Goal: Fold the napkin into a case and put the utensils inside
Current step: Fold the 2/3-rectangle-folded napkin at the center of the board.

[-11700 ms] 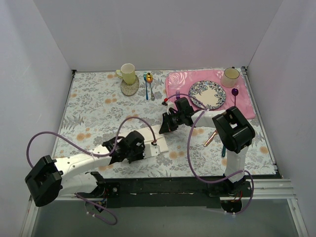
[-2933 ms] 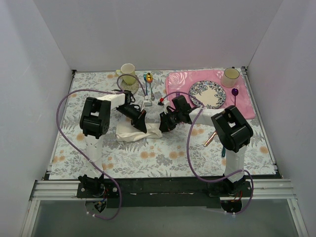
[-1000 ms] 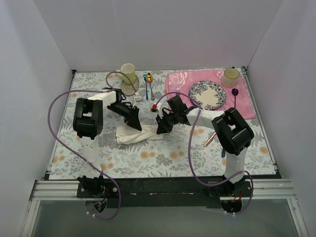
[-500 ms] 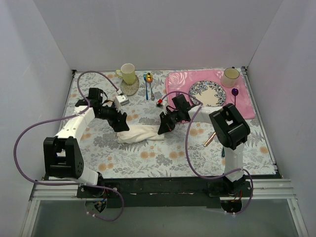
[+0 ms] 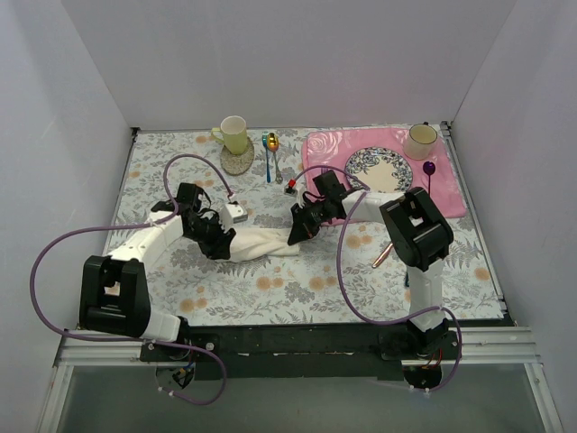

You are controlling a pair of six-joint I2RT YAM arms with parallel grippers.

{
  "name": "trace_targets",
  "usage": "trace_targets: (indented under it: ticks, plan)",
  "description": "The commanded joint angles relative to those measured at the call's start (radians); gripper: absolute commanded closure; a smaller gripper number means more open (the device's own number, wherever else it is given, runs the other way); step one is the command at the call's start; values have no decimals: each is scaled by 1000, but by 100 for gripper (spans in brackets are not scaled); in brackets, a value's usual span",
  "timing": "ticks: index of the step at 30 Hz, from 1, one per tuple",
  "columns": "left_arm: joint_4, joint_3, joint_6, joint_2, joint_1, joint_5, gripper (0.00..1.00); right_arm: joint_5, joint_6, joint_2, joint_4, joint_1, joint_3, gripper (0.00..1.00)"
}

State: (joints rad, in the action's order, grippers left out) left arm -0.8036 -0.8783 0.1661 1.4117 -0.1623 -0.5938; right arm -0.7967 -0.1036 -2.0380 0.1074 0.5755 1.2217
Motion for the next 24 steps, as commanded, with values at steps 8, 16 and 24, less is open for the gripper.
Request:
trace_targets:
  ticks: [8, 16, 24]
  plan:
    - [-115, -332, 16, 213, 33, 8, 100, 70, -57, -51, 66, -6, 41, 99]
    - [-166, -491, 38, 496, 95, 6, 99, 76, -64, -68, 86, -9, 67, 99]
    - [-219, -478, 87, 616, 106, -20, 98, 109, -103, -83, 132, -9, 101, 99]
